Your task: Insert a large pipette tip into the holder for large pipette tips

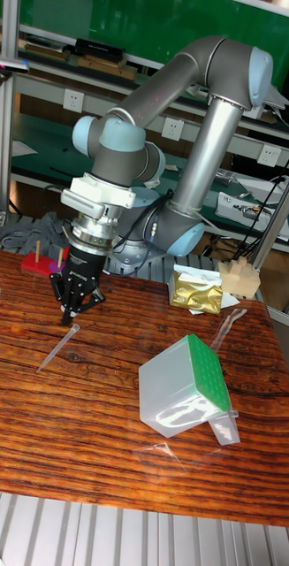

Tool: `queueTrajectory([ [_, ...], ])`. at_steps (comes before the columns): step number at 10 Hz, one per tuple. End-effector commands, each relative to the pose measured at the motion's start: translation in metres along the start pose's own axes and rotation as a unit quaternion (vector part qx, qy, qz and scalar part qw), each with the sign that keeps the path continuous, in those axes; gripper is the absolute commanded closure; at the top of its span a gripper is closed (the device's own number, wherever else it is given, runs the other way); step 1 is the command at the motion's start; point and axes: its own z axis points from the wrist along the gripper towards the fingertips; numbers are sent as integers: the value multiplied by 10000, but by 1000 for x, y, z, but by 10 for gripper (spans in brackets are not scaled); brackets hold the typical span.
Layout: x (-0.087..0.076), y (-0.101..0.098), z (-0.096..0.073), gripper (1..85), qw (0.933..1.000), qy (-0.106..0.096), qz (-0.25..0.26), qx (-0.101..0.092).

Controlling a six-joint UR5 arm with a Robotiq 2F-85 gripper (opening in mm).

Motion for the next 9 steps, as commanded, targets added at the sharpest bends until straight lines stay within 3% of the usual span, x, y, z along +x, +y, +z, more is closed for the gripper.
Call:
queueTrajectory([
  [1,4,7,-1,847,9998,-26,175,-80],
  [3,10,-5,-2,847,9999,65,154,32],
  [6,15,-7,6,847,9996,51,278,-99],
  [9,19,-10,6,847,9994,53,329,-89],
])
